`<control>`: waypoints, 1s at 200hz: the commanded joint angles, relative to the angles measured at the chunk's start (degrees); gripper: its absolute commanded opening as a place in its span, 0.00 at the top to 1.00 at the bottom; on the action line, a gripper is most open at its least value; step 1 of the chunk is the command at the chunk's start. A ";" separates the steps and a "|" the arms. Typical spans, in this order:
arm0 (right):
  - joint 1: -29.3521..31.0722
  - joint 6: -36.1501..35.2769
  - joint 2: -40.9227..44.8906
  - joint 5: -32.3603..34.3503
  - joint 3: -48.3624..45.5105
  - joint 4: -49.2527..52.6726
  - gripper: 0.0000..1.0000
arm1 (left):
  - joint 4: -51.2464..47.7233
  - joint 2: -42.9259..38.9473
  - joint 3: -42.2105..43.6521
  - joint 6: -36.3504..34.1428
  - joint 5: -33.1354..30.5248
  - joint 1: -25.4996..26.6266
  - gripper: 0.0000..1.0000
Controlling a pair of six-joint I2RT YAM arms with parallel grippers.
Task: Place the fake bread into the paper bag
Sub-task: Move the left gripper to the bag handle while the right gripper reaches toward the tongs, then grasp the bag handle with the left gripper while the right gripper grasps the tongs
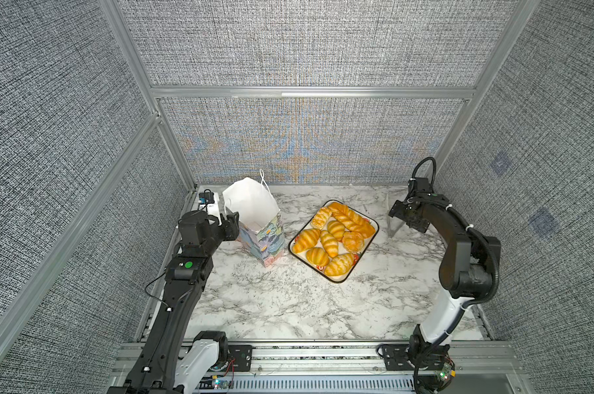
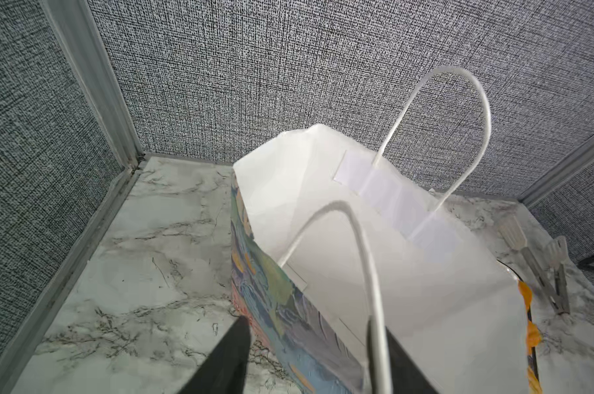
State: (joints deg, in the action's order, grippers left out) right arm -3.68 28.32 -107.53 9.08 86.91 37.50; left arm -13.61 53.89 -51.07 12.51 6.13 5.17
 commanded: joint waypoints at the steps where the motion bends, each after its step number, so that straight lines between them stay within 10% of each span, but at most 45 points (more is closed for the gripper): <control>1: 0.08 1.06 -0.09 -2.57 0.19 0.95 0.01 | 2.09 -0.56 0.57 0.26 -3.92 -0.07 0.63; 44: 0.08 1.17 -0.24 -2.25 0.08 0.82 0.01 | 2.36 -1.15 0.52 0.36 -3.67 -0.07 0.82; 200: -0.37 -2.02 -19.23 -3.10 19.94 9.79 0.01 | 3.67 -0.98 1.82 0.67 0.11 0.02 0.85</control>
State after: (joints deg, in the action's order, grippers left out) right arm -4.34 27.24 -125.32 6.66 105.91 44.42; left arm -11.64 52.71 -49.34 13.15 4.97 5.17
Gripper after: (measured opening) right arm 0.992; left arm 0.151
